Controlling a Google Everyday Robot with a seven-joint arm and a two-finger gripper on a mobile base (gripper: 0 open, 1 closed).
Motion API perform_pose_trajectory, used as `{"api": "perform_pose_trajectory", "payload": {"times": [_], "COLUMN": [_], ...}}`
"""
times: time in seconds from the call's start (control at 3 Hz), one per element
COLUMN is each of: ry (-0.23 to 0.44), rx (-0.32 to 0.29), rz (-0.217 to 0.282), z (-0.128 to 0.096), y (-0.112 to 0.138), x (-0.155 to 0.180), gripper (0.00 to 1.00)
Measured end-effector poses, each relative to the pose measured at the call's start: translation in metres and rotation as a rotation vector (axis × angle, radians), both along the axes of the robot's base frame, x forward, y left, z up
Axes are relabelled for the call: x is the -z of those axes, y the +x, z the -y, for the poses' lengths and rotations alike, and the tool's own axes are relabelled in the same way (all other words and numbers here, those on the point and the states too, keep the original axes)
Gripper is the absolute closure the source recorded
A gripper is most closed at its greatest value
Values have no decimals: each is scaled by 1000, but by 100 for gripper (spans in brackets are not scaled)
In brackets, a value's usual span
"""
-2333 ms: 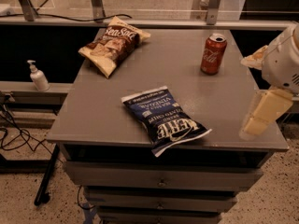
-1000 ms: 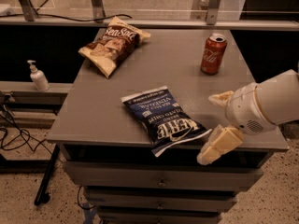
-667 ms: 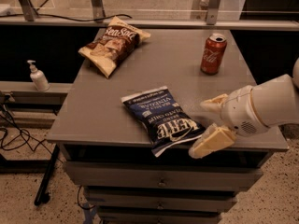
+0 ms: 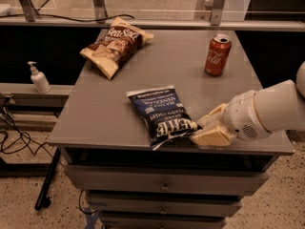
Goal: Move blue chip bag near brown chip bag
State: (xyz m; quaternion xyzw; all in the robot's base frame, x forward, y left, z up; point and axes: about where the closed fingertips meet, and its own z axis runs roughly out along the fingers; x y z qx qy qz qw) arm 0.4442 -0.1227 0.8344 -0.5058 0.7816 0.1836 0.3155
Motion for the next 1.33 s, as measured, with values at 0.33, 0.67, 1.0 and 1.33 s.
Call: {"api": "perform_pose_trajectory", "payload": {"times": [0.33, 0.67, 1.0, 1.33], "ry": [4, 5, 5, 6], "rx": [30, 48, 48, 43], "rz": [1, 31, 31, 61], "z": [8, 15, 15, 14], "y": [2, 10, 10, 12], "x": [-6, -24, -24, -27], "gripper": [88, 100, 100, 100]}}
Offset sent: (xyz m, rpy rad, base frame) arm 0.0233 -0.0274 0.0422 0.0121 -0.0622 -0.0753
